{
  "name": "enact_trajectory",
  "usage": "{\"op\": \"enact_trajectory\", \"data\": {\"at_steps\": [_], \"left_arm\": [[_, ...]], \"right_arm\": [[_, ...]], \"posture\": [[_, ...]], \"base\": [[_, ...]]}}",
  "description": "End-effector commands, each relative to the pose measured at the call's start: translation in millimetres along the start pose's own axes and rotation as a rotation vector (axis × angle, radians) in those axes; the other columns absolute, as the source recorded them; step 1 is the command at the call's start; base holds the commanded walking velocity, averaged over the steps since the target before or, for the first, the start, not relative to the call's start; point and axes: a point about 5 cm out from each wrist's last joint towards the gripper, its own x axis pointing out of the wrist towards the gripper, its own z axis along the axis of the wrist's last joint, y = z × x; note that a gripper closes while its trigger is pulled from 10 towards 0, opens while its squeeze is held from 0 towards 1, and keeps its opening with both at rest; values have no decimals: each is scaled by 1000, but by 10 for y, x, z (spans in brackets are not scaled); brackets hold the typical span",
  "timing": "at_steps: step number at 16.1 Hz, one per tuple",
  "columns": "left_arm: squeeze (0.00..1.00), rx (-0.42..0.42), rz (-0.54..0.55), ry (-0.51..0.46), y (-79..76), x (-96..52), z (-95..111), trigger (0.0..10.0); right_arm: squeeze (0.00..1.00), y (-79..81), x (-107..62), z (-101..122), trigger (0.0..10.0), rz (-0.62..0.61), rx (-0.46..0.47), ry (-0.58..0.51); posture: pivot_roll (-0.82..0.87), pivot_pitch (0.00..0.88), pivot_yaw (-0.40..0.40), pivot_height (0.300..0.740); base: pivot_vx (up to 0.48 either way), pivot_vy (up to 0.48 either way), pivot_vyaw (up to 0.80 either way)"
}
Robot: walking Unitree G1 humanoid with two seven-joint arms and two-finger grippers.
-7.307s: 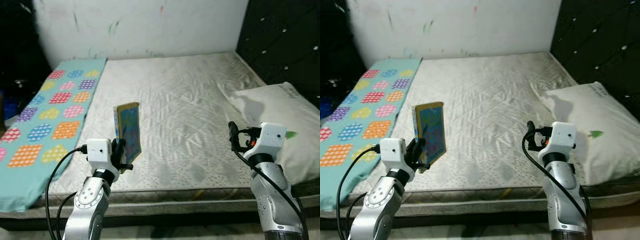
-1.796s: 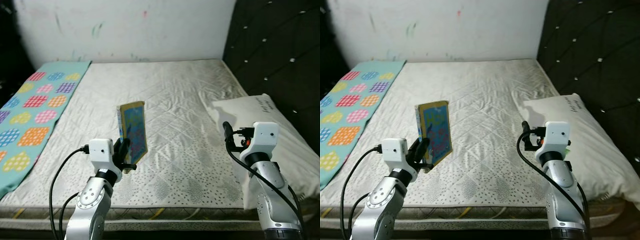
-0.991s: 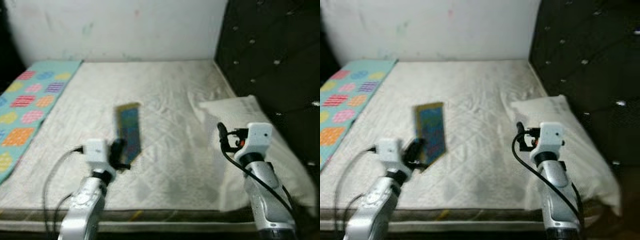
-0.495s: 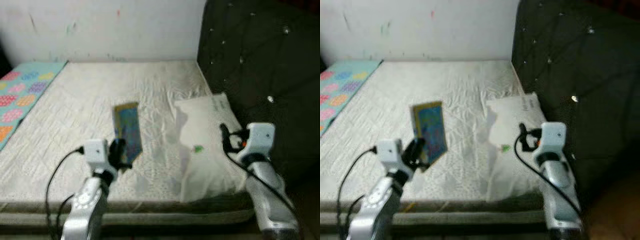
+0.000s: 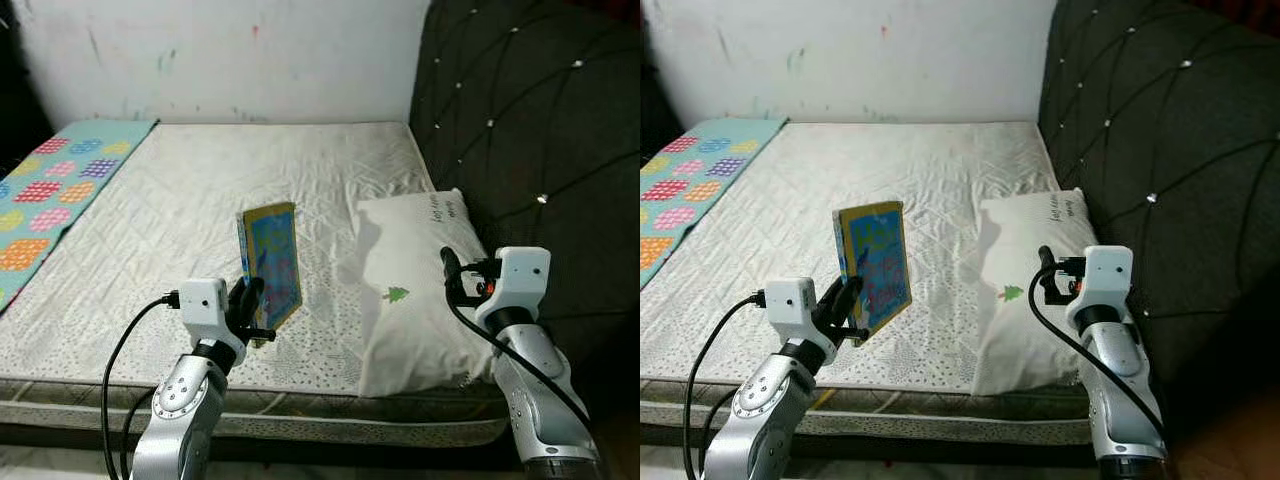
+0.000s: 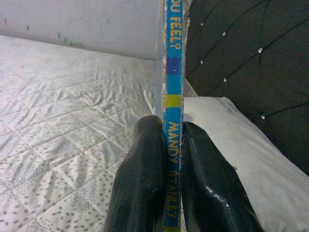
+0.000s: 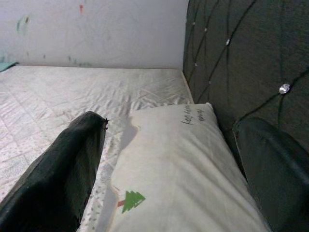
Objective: Clean up the room
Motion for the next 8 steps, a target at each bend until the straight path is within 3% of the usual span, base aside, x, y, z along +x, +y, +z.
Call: {"op": "enact_trajectory", "data": {"at_steps": [1, 8], "left_arm": [[0, 14, -10, -69, -8, 10, 143, 10000], [0, 17, -19, -66, -6, 12, 141, 10000]], "right_arm": [[0, 19, 20, 53, 10000, 12, -1, -20], [0, 21, 16, 41, 10000, 9, 6, -18]], "posture": [[-102, 5, 39, 740], [-102, 5, 42, 740]], "base": [[240, 0, 0], [264, 0, 0]]}}
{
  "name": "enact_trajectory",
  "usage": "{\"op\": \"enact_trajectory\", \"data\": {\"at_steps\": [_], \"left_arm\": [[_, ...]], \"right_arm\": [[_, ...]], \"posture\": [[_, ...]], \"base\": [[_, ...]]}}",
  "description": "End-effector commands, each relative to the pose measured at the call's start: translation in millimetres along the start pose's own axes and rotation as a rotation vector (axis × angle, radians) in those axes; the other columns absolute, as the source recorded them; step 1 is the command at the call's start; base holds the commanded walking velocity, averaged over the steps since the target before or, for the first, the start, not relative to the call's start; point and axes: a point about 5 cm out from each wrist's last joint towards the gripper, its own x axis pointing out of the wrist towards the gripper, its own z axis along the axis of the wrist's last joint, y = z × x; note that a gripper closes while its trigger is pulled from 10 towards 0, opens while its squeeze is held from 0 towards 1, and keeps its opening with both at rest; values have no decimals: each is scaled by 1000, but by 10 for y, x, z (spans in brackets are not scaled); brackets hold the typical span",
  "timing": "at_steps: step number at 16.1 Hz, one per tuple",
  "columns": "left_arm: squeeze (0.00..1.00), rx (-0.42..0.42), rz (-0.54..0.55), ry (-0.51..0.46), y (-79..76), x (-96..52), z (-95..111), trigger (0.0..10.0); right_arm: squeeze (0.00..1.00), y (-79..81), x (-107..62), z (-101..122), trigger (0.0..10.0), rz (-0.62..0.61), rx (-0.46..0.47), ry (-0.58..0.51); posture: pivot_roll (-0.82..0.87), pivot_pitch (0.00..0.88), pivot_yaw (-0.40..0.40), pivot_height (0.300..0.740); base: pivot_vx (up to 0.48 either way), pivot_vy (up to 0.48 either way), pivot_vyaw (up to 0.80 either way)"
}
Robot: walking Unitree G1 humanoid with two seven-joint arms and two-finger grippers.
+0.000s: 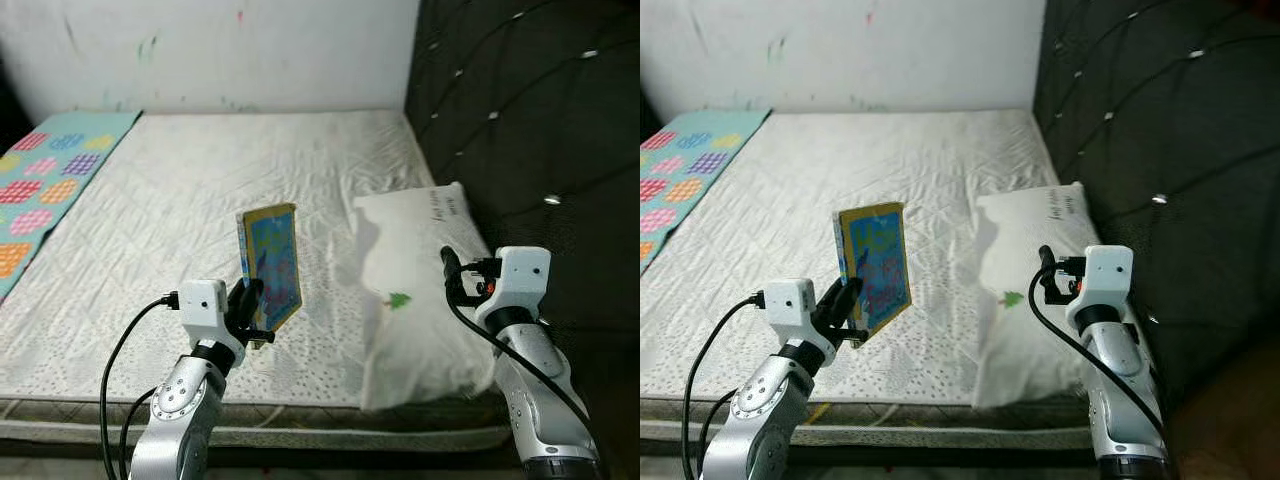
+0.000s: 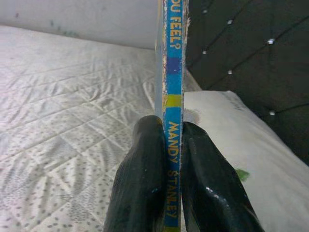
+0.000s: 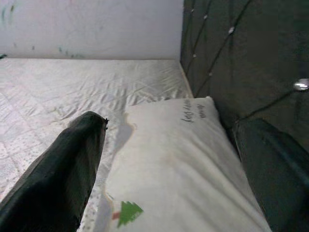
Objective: Clean up the room
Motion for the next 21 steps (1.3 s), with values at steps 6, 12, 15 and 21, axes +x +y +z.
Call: {"op": "enact_trajectory", "data": {"at_steps": [6, 12, 15, 21], "left_arm": [[0, 25, -11, -64, -14, 24, 139, 10000], [0, -9, 32, -38, 5, 39, 97, 10000], [0, -23, 26, -45, 4, 34, 103, 10000], [0, -22, 17, -52, -10, 35, 112, 10000]], "right_arm": [[0, 25, 22, 41, 10000, 16, -3, -19], [0, 21, 33, 45, 10000, 20, -5, -19], [0, 27, 35, 43, 10000, 22, -5, -19], [0, 8, 20, 33, 10000, 17, -10, -14]], "posture": [[-104, 0, 43, 740], [-103, 0, 39, 740], [-102, 0, 38, 740], [-106, 1, 38, 740]], "base": [[44, 0, 0], [0, 0, 0], [0, 393, 0], [0, 400, 0]]}}
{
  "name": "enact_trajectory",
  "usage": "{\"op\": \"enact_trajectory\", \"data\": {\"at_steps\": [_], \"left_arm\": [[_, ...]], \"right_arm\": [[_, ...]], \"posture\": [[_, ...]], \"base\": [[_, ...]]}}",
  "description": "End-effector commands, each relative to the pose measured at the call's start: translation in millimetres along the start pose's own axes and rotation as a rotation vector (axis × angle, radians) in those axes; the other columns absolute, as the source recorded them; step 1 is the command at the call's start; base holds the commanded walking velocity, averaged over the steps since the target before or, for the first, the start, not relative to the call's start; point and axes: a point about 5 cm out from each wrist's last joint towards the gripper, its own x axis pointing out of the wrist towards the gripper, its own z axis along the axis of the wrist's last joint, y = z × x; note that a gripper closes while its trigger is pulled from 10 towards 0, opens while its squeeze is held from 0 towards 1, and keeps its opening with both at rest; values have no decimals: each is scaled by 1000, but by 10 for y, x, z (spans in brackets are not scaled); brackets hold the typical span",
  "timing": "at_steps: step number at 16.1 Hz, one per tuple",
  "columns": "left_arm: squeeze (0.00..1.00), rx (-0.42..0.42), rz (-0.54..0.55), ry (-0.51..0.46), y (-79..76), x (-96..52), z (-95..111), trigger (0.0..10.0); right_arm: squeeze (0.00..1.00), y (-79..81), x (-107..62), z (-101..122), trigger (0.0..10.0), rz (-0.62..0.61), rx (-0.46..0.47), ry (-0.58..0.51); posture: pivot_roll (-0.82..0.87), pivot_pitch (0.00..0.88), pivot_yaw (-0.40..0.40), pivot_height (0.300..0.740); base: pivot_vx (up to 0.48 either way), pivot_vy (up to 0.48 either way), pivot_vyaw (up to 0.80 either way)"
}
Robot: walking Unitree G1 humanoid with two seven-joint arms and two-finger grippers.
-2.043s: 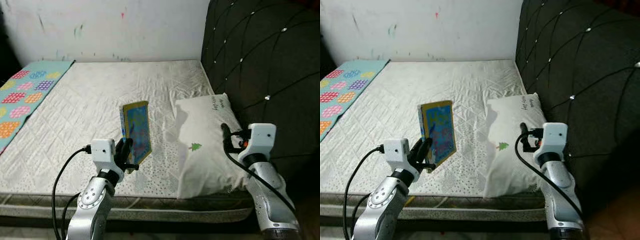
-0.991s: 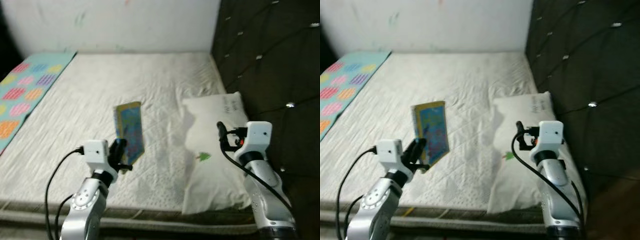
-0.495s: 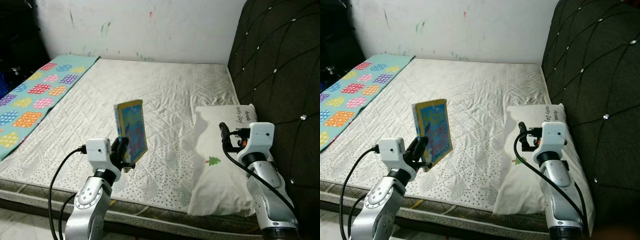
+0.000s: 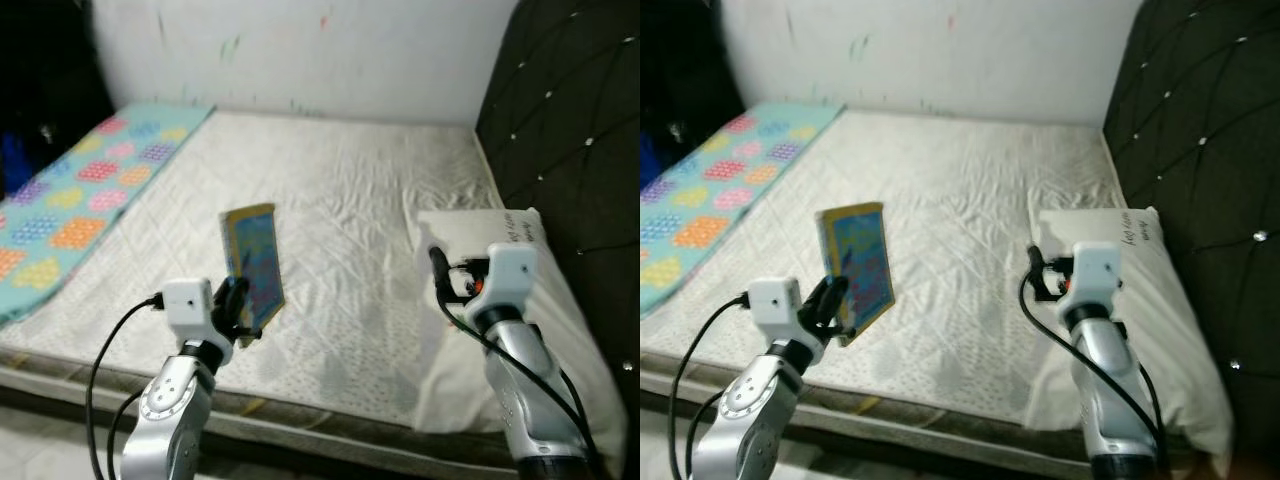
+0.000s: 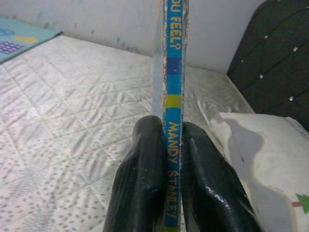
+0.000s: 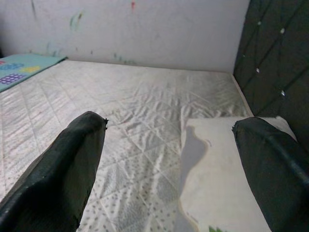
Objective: Clean up the room
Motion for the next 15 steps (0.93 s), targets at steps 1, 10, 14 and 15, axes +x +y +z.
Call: {"op": "enact_trajectory", "data": {"at_steps": [1, 10, 14, 15], "left_arm": [[0, -10, -42, -45, -101, 26, 75, 10000], [0, -21, -107, -61, -150, -3, 99, 10000], [0, -19, -101, -59, -143, -3, 98, 10000], [0, -18, -97, -57, -139, -4, 96, 10000]], "right_arm": [[0, -50, -4, 17, 10000, -16, -7, -4], [0, -52, -6, 18, 10000, -16, -7, -5], [0, -54, -2, 21, 10000, -17, -7, -6], [0, -55, -4, 20, 10000, -18, -7, -6]], "posture": [[-105, 2, 37, 740], [-106, 6, 37, 740], [-106, 8, 37, 740], [-106, 8, 37, 740]], "base": [[0, 0, 0], [209, 0, 0], [337, 0, 0], [270, 0, 0]]}}
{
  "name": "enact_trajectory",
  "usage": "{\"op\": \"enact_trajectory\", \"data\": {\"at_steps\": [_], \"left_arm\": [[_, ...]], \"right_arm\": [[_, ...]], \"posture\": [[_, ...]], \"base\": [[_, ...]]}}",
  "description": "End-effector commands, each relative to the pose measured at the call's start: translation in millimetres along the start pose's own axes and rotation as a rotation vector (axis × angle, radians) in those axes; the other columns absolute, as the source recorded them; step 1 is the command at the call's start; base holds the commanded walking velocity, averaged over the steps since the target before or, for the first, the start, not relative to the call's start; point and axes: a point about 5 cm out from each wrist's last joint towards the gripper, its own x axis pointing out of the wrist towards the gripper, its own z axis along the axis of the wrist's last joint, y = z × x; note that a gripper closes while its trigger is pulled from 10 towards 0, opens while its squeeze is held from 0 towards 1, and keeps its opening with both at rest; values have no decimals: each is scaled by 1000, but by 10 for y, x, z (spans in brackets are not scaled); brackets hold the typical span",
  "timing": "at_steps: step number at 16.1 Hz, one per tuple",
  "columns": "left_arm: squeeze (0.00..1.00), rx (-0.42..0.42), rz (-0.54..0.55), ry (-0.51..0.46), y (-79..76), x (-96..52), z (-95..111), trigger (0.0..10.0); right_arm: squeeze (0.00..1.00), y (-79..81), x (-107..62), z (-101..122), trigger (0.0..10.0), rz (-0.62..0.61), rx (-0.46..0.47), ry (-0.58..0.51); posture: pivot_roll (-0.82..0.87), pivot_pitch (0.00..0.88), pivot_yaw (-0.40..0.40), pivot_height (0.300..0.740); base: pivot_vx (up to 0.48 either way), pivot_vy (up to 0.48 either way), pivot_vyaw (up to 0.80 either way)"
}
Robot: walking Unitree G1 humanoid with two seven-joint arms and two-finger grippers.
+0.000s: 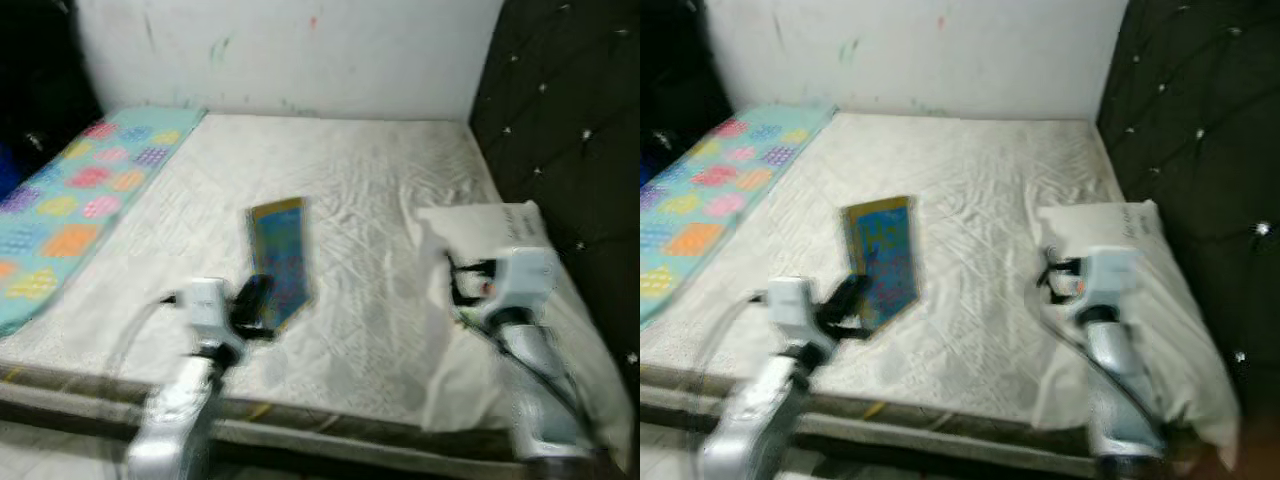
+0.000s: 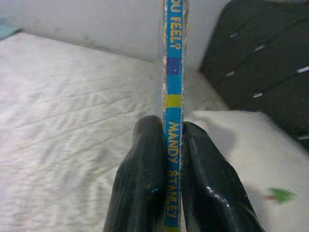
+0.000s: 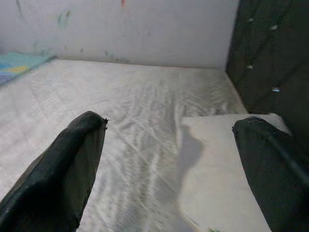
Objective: Clean up the room
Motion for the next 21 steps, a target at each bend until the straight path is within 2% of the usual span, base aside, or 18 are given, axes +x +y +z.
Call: {"op": "enact_trajectory", "data": {"at_steps": [1, 9, 16, 21], "left_arm": [[0, -2, -36, -49, -108, 48, 96, 10000], [0, -7, -7, -31, -88, 60, 72, 10000], [0, -6, 5, -24, -85, 61, 58, 10000], [0, -6, -24, -43, -113, 53, 77, 10000]], "right_arm": [[0, -125, -29, 3, 10000, -39, -16, 2], [0, -139, -29, -7, 10000, -47, -6, 10], [0, -146, -28, -9, 10000, -46, -3, 11], [0, -142, -12, 6, 10000, -38, -10, 5]], "posture": [[-105, 8, 37, 740], [-105, 9, 38, 740], [-107, 7, 36, 740], [-105, 3, 32, 740]], "base": [[240, 0, 0], [0, 0, 0], [0, 0, -785], [0, 0, 0]]}}
